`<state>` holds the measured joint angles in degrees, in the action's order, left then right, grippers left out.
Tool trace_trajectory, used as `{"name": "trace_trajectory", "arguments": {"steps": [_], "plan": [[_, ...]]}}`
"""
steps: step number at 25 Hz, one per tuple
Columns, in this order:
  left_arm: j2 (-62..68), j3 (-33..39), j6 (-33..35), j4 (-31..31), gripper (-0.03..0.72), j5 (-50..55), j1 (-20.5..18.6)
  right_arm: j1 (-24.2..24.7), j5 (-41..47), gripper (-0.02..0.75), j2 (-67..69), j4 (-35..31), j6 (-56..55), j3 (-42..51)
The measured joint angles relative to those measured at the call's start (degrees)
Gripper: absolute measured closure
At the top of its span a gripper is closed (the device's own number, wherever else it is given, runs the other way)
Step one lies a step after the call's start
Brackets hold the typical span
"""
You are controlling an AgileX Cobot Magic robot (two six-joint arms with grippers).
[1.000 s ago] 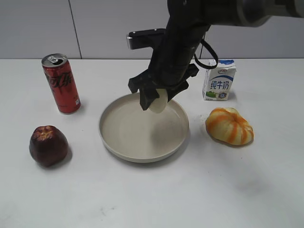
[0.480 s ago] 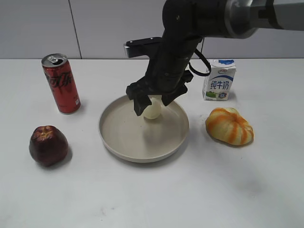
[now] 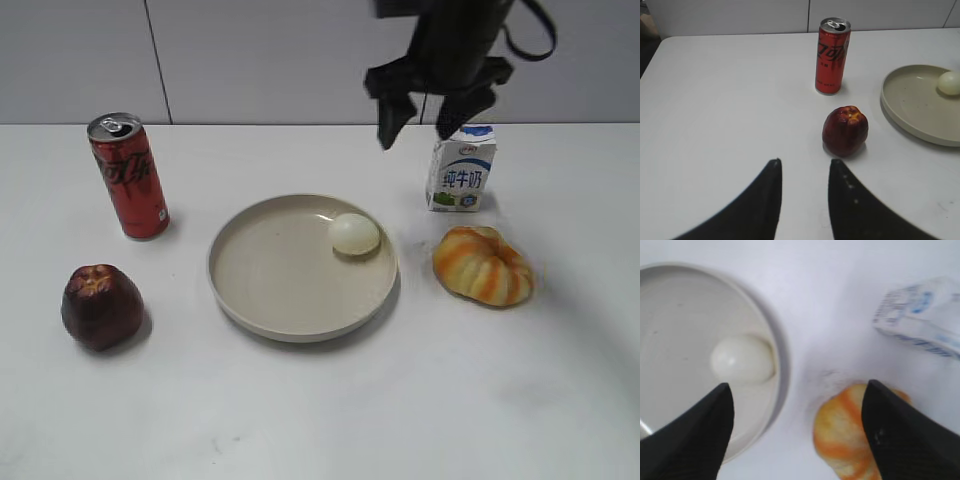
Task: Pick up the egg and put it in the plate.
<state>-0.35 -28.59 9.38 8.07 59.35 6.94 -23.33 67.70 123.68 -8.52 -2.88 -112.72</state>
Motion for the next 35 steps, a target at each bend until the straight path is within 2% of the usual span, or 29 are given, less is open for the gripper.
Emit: {"name": "trace_trajectory", "arguments": {"steps": [10, 16, 20, 31, 35], "plan": [[0.0, 0.0, 0.0, 0.0, 0.453, 0.0, 0.0, 14.8, 1.5, 0.143, -0.8, 2.2, 0.0, -1.1], [0.0, 0.0, 0.0, 0.0, 0.453, 0.0, 0.0, 18.5, 1.6, 0.146, -7.3, 3.8, 0.0, 5.0], [0.0, 0.0, 0.0, 0.0, 0.453, 0.0, 0.0, 18.5, 1.5, 0.146, -16.2, 4.6, 0.2, 15.0], [0.0, 0.0, 0.0, 0.0, 0.453, 0.0, 0.0, 18.4, 1.6, 0.147, -48.0, 4.9, 0.3, 54.5], [0.0, 0.0, 0.0, 0.0, 0.453, 0.0, 0.0, 18.4, -1.3, 0.148, -58.5, 4.9, 0.3, 65.6]]}}
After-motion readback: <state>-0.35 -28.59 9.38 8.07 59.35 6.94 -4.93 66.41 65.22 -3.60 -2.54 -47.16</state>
